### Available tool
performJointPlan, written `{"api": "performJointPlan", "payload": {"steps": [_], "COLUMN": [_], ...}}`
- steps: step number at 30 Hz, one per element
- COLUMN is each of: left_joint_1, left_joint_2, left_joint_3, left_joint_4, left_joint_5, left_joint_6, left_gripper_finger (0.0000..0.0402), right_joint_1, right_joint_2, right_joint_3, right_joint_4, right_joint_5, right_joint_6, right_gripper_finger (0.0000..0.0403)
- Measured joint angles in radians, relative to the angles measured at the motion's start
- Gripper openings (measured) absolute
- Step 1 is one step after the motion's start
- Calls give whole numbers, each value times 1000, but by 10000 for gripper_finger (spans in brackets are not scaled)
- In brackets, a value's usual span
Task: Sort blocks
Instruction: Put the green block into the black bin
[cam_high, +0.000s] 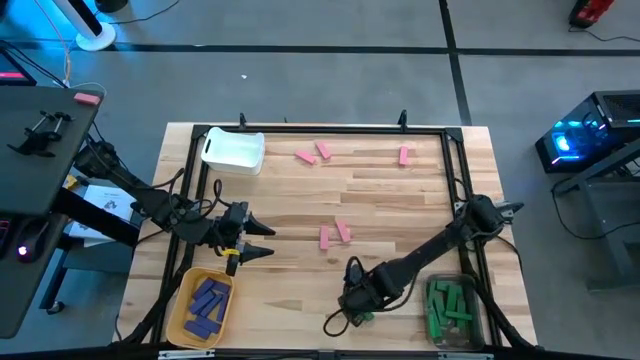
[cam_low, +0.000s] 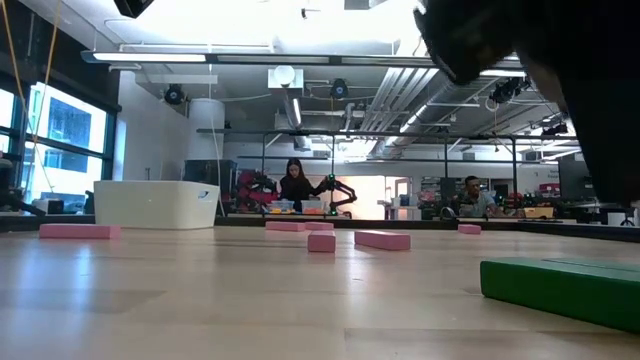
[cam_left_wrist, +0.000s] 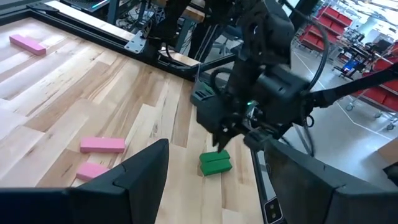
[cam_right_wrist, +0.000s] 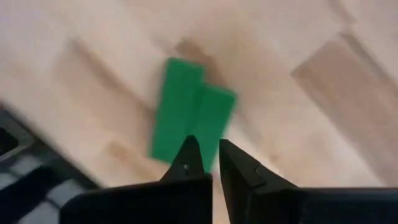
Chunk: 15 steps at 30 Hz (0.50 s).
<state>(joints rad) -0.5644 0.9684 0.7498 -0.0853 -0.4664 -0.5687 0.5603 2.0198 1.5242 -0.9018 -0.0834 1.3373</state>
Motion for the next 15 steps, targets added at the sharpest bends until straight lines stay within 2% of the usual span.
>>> {"api": "performJointPlan", "payload": {"steps": [15], "left_joint_1": [1], "left_joint_2": [0], "left_joint_3": [0], "left_joint_4": [-2], "left_joint_5": [-12], "left_joint_6": [-4], "left_gripper_finger": [248], "right_joint_1": [7], "right_joint_2": [51], "right_joint_3": [-1], "right_joint_4": [19], "right_joint_5": [-10], "right_joint_6": [1], "right_gripper_finger": [0]}}
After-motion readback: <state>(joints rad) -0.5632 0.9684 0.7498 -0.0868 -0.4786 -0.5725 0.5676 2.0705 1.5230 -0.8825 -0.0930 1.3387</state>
